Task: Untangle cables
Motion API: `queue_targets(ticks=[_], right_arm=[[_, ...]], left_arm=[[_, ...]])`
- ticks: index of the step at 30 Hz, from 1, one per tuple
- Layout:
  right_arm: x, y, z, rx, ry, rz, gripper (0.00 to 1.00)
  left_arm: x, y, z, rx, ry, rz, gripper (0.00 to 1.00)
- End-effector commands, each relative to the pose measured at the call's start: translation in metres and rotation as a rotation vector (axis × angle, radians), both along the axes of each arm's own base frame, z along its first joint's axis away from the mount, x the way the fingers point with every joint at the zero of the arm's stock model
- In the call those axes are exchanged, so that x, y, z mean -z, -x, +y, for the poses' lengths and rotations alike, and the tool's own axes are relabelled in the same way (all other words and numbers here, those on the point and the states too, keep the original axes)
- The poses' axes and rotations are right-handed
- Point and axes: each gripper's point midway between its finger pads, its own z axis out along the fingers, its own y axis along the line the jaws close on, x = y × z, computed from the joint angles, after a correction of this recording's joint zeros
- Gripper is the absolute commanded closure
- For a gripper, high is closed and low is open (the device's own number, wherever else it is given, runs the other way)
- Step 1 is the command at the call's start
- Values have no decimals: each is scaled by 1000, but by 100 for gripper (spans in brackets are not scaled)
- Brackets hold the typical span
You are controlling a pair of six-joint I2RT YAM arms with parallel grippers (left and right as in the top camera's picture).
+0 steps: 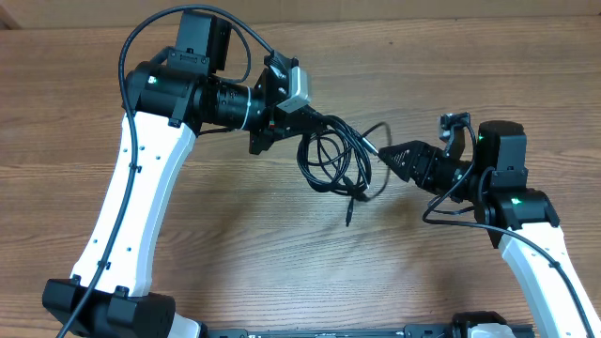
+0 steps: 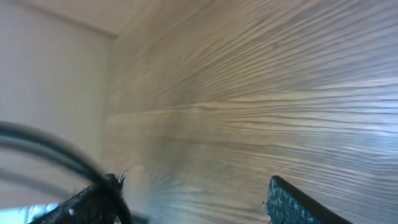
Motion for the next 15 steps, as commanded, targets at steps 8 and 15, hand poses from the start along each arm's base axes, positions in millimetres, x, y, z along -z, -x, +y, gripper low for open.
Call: queue_targets(ticks=[8,15], right_arm=[[10,-6,-16,112,68,46,18],[-7,-6,0,28,-17,-6,18]], left_arm=[[-10,6,5,-19,-13,-20,96],[32,-29,36,-330,-295,101,96]])
